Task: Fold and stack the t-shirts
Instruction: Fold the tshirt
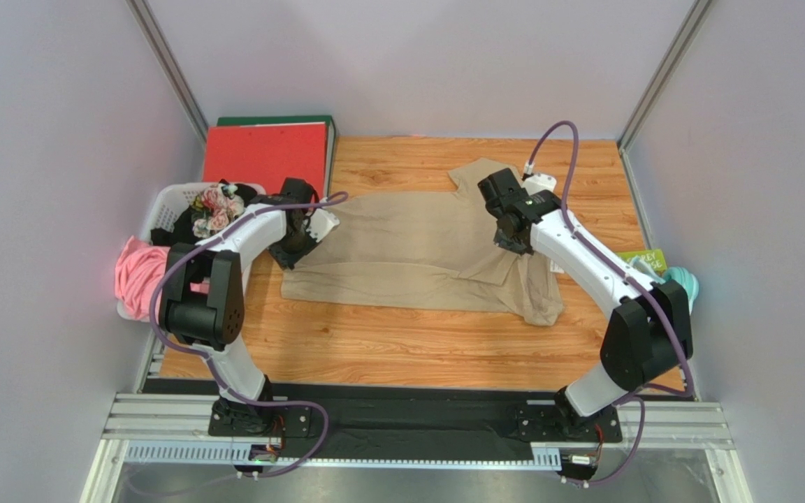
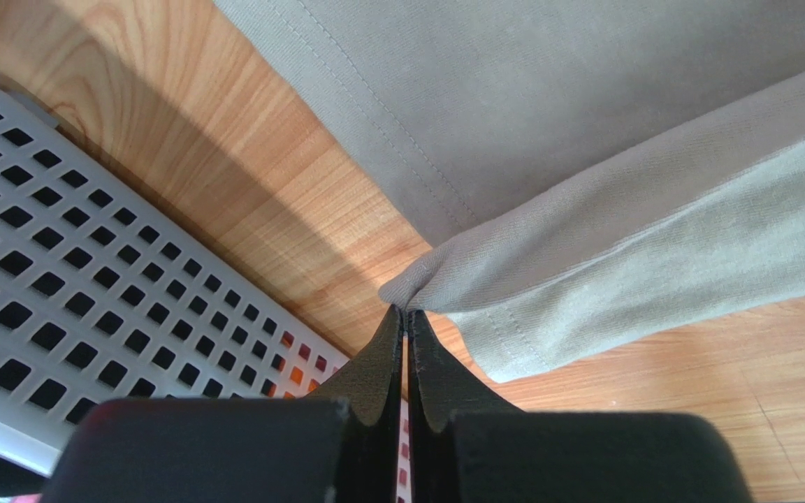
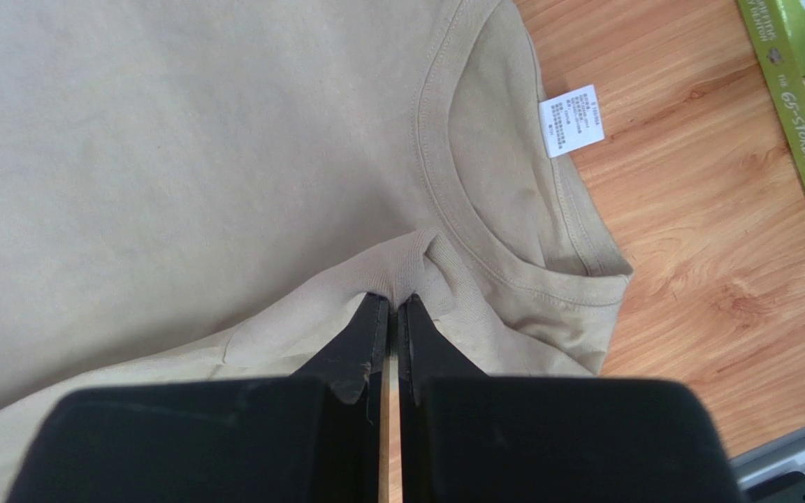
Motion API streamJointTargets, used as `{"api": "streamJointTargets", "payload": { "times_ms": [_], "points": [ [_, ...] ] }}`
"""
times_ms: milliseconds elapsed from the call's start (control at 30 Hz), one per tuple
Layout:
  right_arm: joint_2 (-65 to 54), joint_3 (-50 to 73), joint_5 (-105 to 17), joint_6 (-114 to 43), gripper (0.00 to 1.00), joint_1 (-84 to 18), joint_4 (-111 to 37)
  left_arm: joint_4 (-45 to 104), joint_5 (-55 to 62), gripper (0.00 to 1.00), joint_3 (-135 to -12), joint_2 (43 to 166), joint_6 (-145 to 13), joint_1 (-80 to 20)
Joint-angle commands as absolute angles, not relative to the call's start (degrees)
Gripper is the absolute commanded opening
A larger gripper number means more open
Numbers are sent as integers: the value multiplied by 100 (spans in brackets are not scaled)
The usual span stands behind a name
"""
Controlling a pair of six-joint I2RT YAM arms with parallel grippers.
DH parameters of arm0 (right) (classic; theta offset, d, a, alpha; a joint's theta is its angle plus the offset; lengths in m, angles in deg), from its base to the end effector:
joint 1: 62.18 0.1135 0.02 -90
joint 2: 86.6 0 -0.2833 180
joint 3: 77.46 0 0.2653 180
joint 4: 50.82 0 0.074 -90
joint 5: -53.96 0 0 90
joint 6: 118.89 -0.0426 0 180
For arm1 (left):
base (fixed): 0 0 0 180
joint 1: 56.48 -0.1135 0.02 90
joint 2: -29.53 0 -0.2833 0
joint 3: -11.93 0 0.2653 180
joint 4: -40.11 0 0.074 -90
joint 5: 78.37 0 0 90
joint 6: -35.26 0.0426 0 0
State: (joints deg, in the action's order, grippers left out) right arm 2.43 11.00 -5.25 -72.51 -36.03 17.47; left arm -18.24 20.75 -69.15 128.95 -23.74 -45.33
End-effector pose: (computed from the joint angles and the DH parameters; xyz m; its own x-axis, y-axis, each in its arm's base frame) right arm 0.2972 0.1216 0.2910 -0.7530 0.2905 -0.5905 0.4235 0.9007 -0.0968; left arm 0.3397 -0.0601 0.1966 -0.7385 0.6639 -0.1179 0.6247 0.7395 0.2508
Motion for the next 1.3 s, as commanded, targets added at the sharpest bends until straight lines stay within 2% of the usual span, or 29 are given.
{"api": "streamJointTargets", "payload": {
  "times_ms": [0, 367, 467, 500, 600, 700, 833, 1167, 1200, 1233, 1267],
  "points": [
    [445, 1409, -580, -7064, 0, -3669, 1428, -1603, 2261, 0, -7093, 12981, -2266, -4576],
    [963, 1989, -545, -6809, 0, -3792, 1384, -1190, 2551, 1, -7294, 13544, -2450, -4585],
    [1209, 2156, -519, -6765, 0, -3801, 1393, -1146, 2665, 15, -7522, 13675, -2538, -4611],
    [1262, 2191, -519, -6765, 0, -3801, 1384, -1155, 2674, 29, -7567, 13693, -2556, -4629],
    [1482, 2288, -527, -6748, 0, -3818, 1375, -1155, 2771, 59, -7734, 13580, -2626, -4655],
    [1649, 2367, -484, -6704, 0, -3836, 1366, -1242, 2806, 75, -7831, 13326, -2635, -4655],
    [1807, 2464, -414, -6642, 0, -3862, 1331, -1558, 2553, 80, -7840, 12930, -2784, -4655],
    [2378, 2938, -360, -6387, 0, -4152, 1243, -2104, 1077, 80, -6707, 12147, -3083, -4216],
    [2440, 3008, -387, -6378, 3, -4170, 1269, -2095, 1023, 80, -6645, 12129, -3101, -4085],
    [2519, 3148, -439, -6378, 16, -4187, 1304, -2095, 978, 80, -6575, 12138, -3110, -4006],
    [2581, 3211, -466, -6370, 20, -4205, 1374, -2086, 908, 79, -6478, 12190, -3101, -3935]
  ]
}}
